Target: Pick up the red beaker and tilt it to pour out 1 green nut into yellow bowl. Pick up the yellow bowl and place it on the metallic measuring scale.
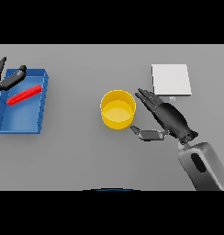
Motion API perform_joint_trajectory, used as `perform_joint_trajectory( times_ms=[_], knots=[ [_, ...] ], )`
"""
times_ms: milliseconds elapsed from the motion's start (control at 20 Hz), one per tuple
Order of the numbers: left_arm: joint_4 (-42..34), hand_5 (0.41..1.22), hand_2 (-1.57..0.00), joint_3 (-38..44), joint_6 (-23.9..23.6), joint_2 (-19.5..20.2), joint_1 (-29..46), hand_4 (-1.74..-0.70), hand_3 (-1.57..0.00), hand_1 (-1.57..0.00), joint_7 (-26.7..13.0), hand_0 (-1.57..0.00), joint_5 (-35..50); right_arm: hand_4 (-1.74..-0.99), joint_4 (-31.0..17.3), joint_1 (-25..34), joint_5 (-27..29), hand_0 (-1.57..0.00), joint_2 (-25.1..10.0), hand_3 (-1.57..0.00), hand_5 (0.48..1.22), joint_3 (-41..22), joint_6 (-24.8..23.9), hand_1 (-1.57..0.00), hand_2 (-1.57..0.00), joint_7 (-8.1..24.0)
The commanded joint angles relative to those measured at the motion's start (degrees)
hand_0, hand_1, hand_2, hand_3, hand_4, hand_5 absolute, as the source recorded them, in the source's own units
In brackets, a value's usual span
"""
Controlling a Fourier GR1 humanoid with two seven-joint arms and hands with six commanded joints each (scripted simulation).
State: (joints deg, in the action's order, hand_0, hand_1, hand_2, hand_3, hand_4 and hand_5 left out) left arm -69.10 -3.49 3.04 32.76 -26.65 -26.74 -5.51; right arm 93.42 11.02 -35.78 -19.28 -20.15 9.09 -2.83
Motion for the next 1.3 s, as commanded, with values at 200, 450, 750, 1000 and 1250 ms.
perform_joint_trajectory(
  times_ms=[200,450,750,1000,1250],
  knots=[
    [-0.5,0.687,0.0,0.3,0.7,0.6,1.5,-0.81,0.0,0.0,1.3,0.0,0.4,-1.167,-5.9,9.8,-6.9,0.0,-3.4,0.0,0.639,-6.6,5.5,0.0,0.0,-3.8],
    [-0.9,0.695,0.0,0.9,1.5,1.4,1.8,-0.81,0.0,0.0,1.2,0.0,1.0,-1.154,-13.2,16.8,-10.8,0.0,-2.8,0.0,0.639,-11.5,8.5,0.0,0.0,-6.8],
    [-0.6,0.701,0.0,1.1,1.3,1.5,1.7,-0.81,0.0,0.0,0.8,0.0,0.9,-1.159,-19.9,22.6,-13.2,0.0,-1.7,0.0,0.663,-16.3,13.3,0.0,0.0,-9.1],
    [-0.3,0.706,0.0,0.9,2.1,1.7,1.1,-0.8,0.0,0.0,1.4,0.0,0.9,-1.177,-23.7,25.9,-14.5,0.0,-0.5,0.0,0.673,-18.7,16.7,0.0,0.0,-8.2],
    [0.3,0.711,0.0,0.6,2.1,1.9,1.5,-0.79,0.0,0.0,1.5,0.0,0.1,-1.195,-28.6,27.6,-15.0,0.0,1.3,-0.02,0.708,-19.6,17.0,0.0,0.0,-8.1]
  ],
)
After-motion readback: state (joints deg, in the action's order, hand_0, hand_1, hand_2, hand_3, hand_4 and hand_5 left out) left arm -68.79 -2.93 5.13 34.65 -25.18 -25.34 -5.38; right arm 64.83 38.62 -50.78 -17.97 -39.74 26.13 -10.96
